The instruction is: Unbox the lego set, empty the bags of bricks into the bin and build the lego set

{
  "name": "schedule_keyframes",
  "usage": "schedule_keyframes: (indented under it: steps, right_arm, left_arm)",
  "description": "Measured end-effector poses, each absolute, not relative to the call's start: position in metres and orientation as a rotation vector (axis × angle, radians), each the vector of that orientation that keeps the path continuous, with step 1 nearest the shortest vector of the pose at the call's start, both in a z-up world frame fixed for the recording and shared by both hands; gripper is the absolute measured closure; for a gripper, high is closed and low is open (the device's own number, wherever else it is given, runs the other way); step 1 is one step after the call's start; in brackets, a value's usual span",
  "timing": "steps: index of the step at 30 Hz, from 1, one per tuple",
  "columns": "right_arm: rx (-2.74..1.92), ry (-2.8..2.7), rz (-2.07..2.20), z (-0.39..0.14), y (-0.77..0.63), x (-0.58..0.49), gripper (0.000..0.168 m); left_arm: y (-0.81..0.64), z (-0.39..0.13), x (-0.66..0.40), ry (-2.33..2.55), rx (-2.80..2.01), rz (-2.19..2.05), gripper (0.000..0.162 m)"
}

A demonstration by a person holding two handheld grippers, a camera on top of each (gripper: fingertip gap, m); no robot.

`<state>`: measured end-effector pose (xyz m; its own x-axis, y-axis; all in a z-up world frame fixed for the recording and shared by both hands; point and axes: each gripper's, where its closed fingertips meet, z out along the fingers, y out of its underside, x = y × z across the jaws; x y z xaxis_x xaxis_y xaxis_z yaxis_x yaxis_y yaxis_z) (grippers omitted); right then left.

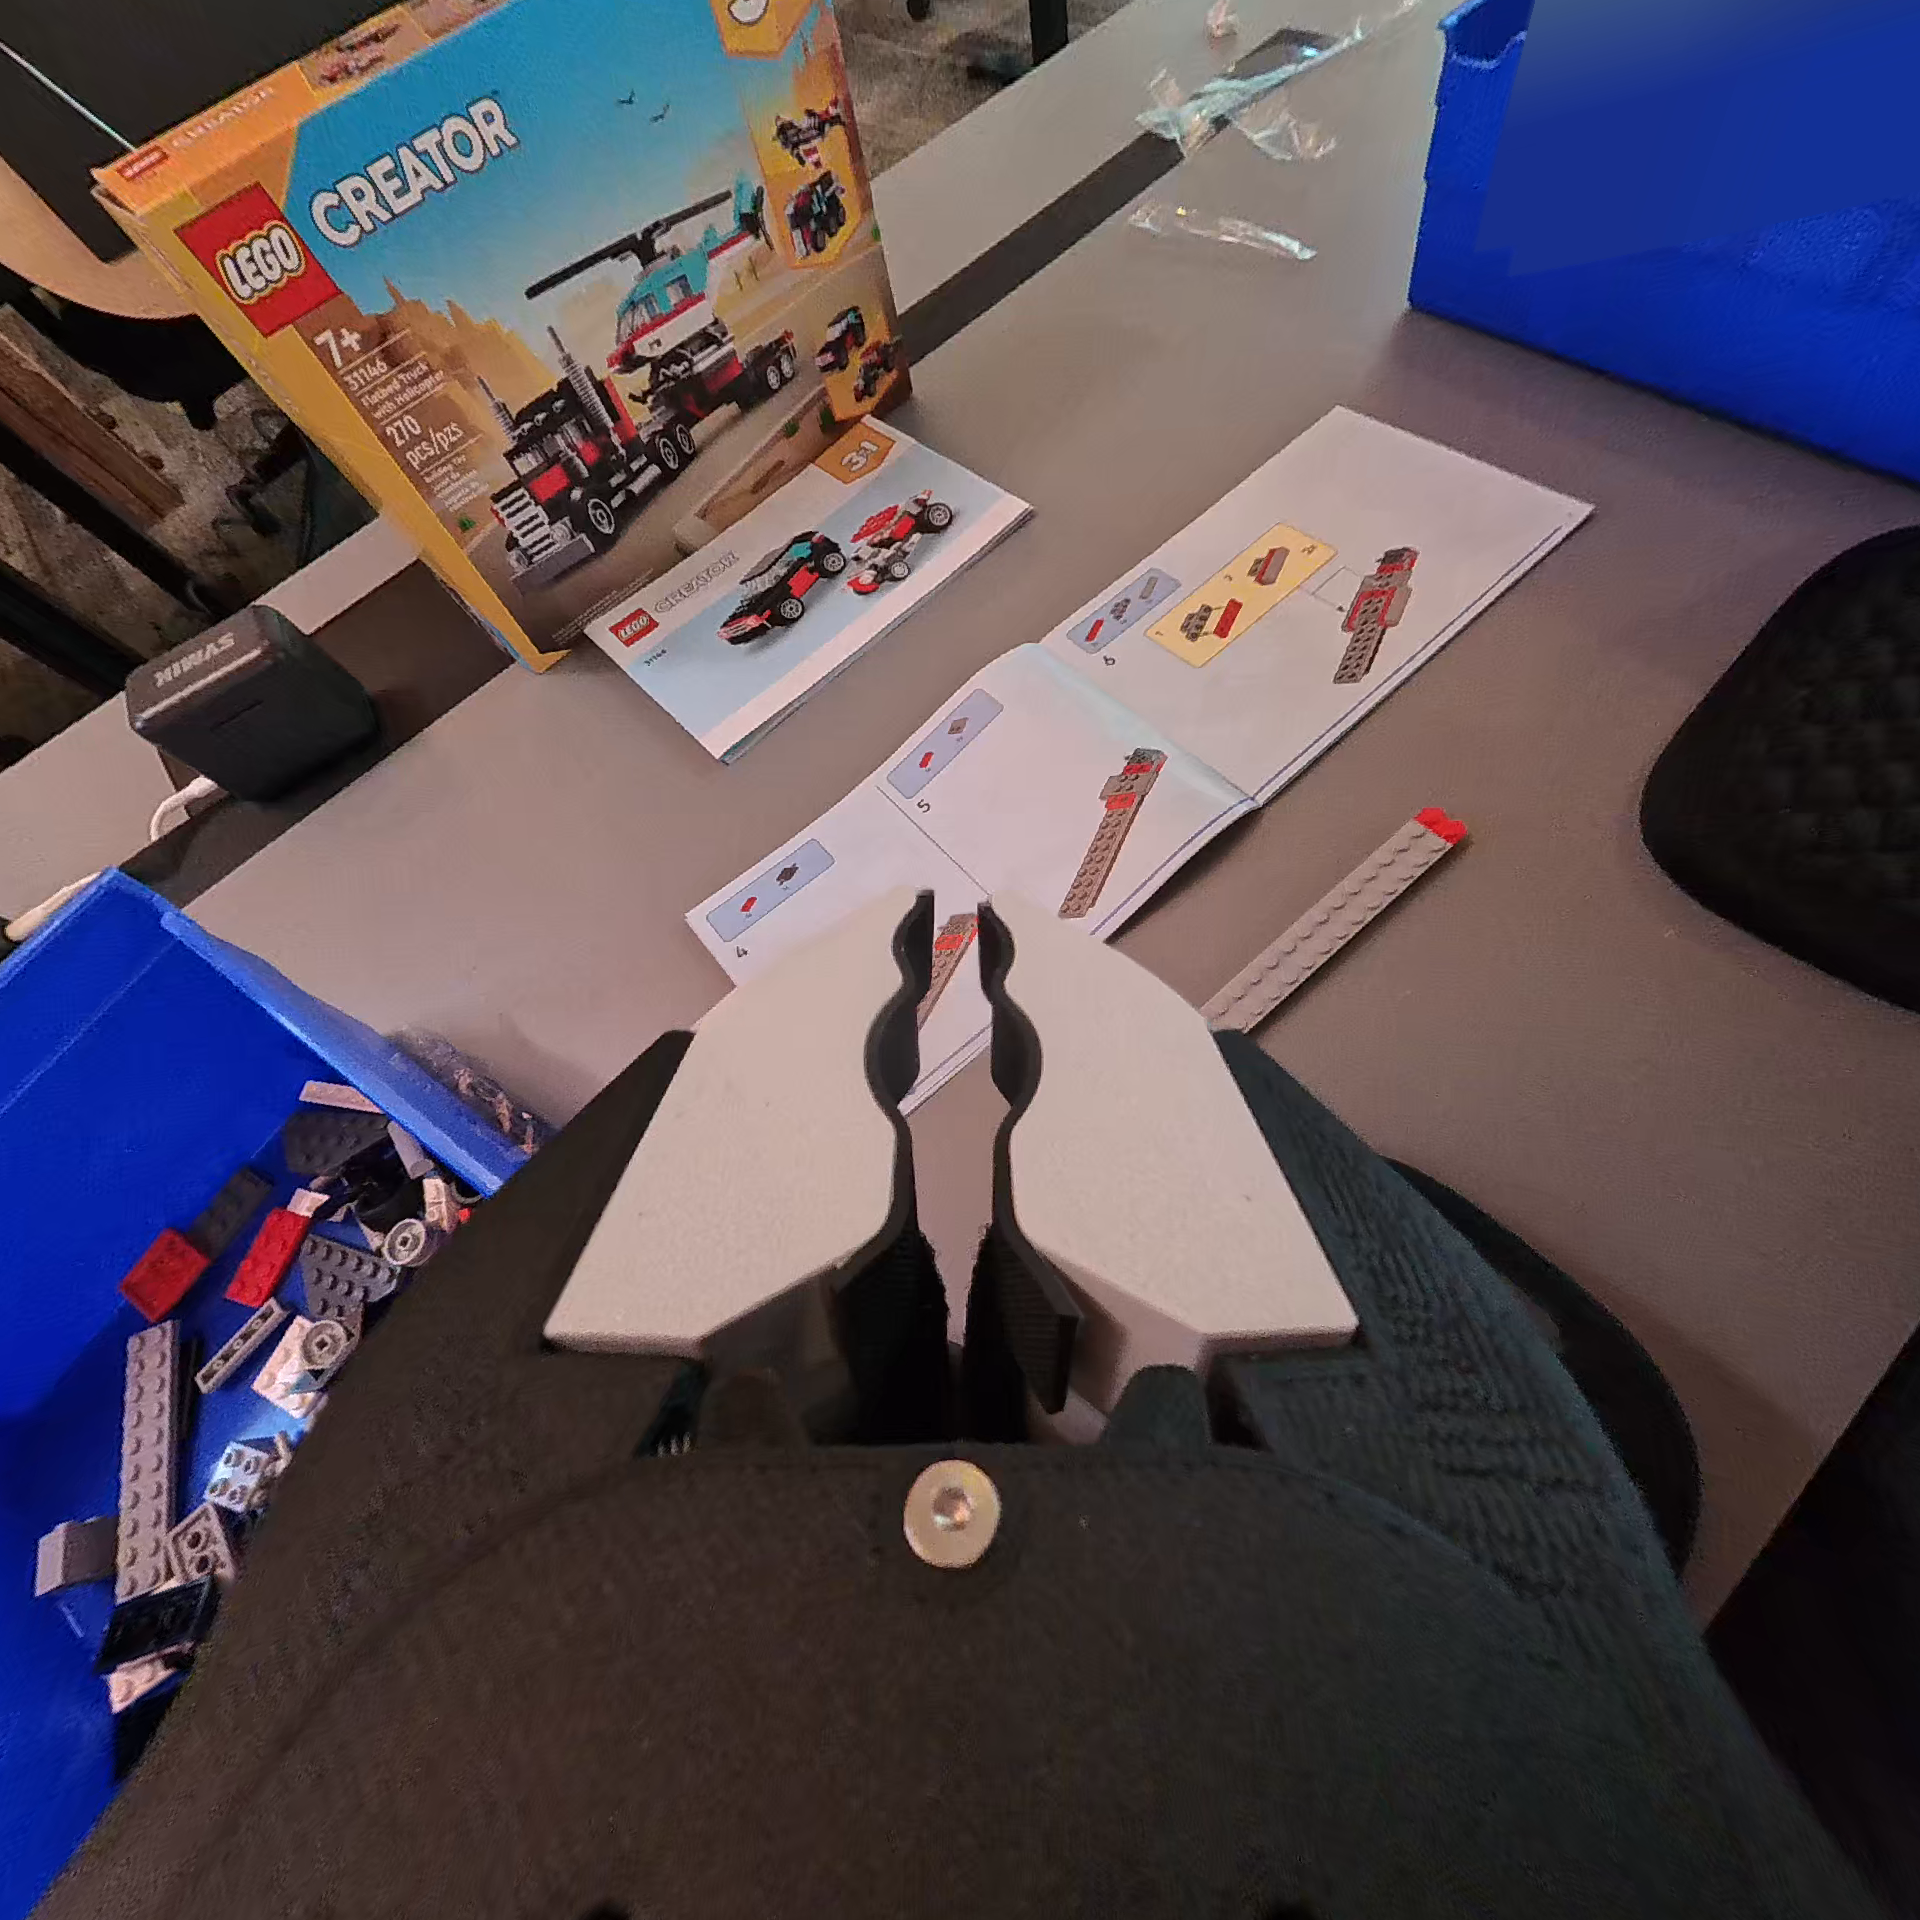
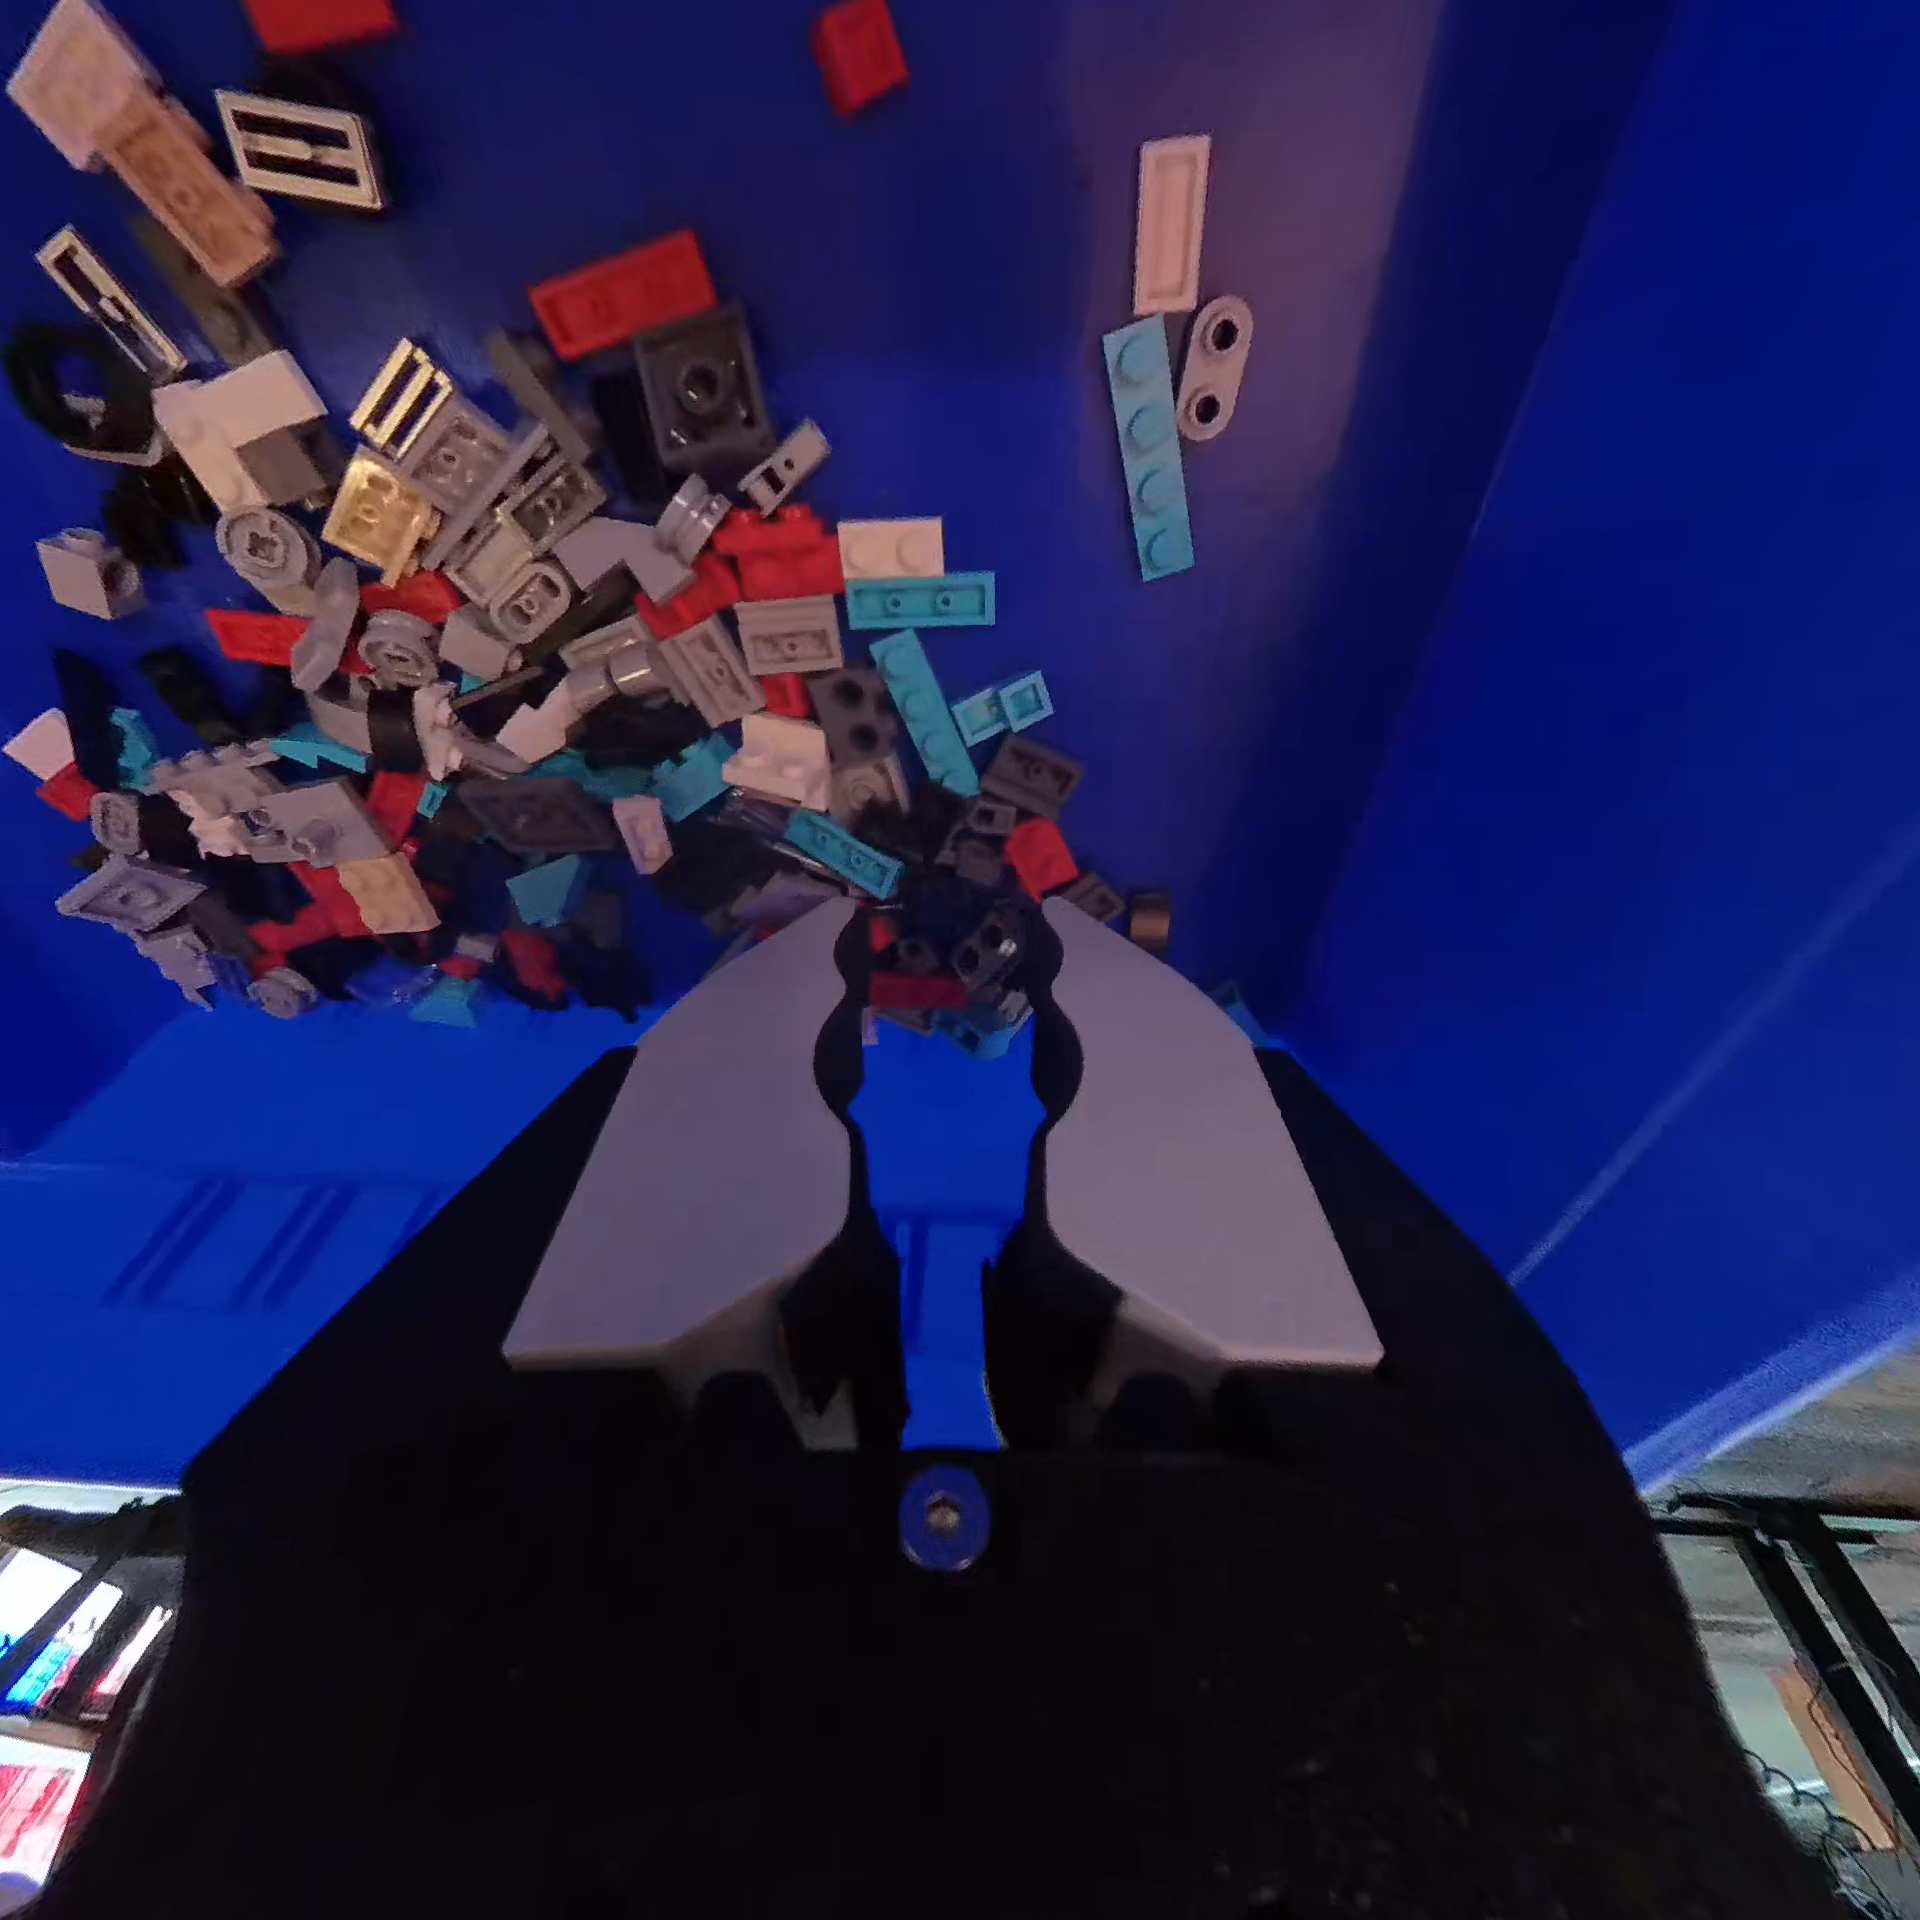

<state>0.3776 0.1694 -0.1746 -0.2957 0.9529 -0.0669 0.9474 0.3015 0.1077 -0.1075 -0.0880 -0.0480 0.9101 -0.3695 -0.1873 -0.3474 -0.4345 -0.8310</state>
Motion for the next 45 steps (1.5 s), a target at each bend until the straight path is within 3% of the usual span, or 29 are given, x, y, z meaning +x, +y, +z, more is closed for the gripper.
schedule_keyframes:
  steps: [1, 13, 19, 24, 27, 30, 33, 36, 40, 45]
  right_arm:
    - [1.779, 2.430, 0.076, -0.176, 0.170, 0.377, 0.139]
    - [1.726, 2.402, 0.138, -0.190, 0.171, 0.386, 0.146]
    - [1.901, 2.554, 0.107, -0.156, 0.168, 0.357, 0.146]
    - [2.124, 2.794, 0.059, -0.101, 0.146, 0.302, 0.146]
    - [2.335, 2.928, -0.220, -0.061, 0.112, 0.251, 0.147]
    - [2.626, 2.833, -0.892, -0.017, 0.069, 0.193, 0.146]
    - [2.751, 2.428, -1.720, 0.015, 0.031, 0.141, 0.147]
    - [2.668, 1.970, -2.194, 0.014, 0.002, 0.093, 0.147]
    - [2.310, 1.599, -2.377, -0.007, -0.044, 0.038, 0.147]
    - [2.105, 1.627, -2.133, -0.036, -0.086, 0.008, 0.147]
  left_arm:
    - [-0.087, -0.048, -0.107, 0.526, -2.059, -0.023, 0.154]
    - [-0.082, -0.055, -0.108, 0.554, -2.052, -0.058, 0.153]
    - [-0.082, -0.047, -0.107, 0.509, -2.000, -0.091, 0.153]
    - [-0.078, -0.043, -0.089, 0.424, -1.923, -0.250, 0.125]
    - [-0.078, -0.045, -0.077, 0.446, -1.889, -0.286, 0.115]
    - [-0.078, -0.045, -0.063, 0.548, -1.813, -0.211, 0.112]
    - [-0.075, -0.036, -0.034, 0.630, -1.642, -0.190, 0.112]
    - [-0.069, -0.034, -0.015, 0.719, -1.465, -0.048, 0.114]
    - [-0.069, -0.029, -0.010, 0.887, -1.268, 0.262, 0.116]
    - [-0.088, -0.041, 0.002, 1.142, -1.162, 0.293, 0.117]
